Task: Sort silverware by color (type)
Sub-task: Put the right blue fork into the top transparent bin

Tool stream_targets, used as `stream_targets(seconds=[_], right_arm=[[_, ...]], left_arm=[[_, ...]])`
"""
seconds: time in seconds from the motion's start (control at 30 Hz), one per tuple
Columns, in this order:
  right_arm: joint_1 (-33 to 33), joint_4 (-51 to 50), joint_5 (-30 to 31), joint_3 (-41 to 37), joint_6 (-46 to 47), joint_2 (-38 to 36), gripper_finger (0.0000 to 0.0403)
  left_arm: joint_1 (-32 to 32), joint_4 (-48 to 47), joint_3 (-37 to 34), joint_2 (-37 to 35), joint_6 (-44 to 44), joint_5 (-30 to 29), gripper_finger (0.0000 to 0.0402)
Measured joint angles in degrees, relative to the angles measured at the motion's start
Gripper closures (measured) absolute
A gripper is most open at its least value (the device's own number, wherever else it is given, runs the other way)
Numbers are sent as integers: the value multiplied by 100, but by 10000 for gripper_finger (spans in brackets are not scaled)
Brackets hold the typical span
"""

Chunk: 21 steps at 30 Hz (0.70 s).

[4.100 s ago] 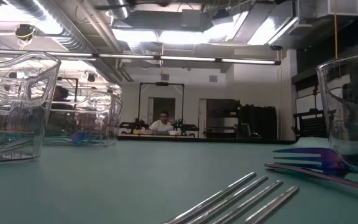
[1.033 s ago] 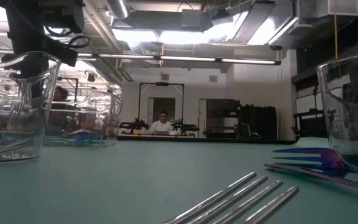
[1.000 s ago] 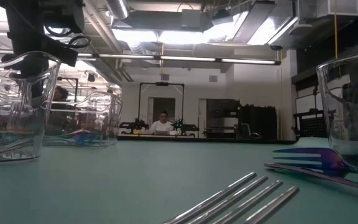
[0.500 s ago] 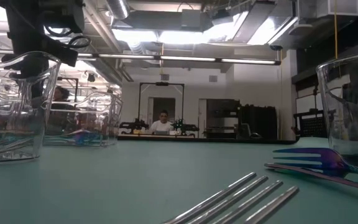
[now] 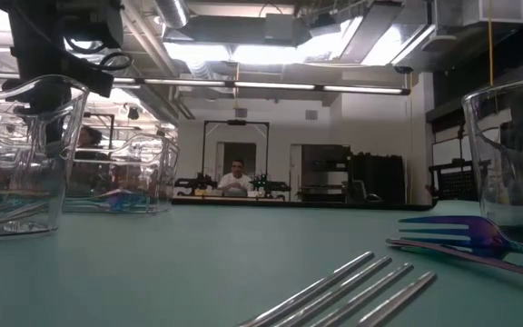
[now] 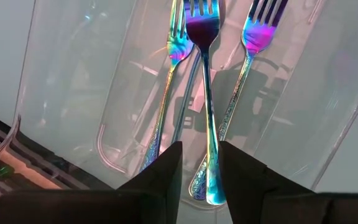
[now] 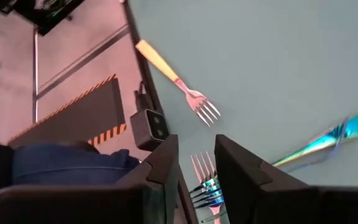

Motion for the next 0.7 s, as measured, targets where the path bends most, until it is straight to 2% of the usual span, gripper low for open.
stream_targets(seconds=[0.37,0.6,0.7], right_arm=[[-3,-254,106,0,1528,96,308],[-5,-389,-109,9,2121,101,308],[-41,-373,-446,69,2438,101,308]], left_arm=[[1,7,-1,0,0,-2,304],[0,7,-2,0,0,-2,304],[0,7,-2,0,0,-2,304]])
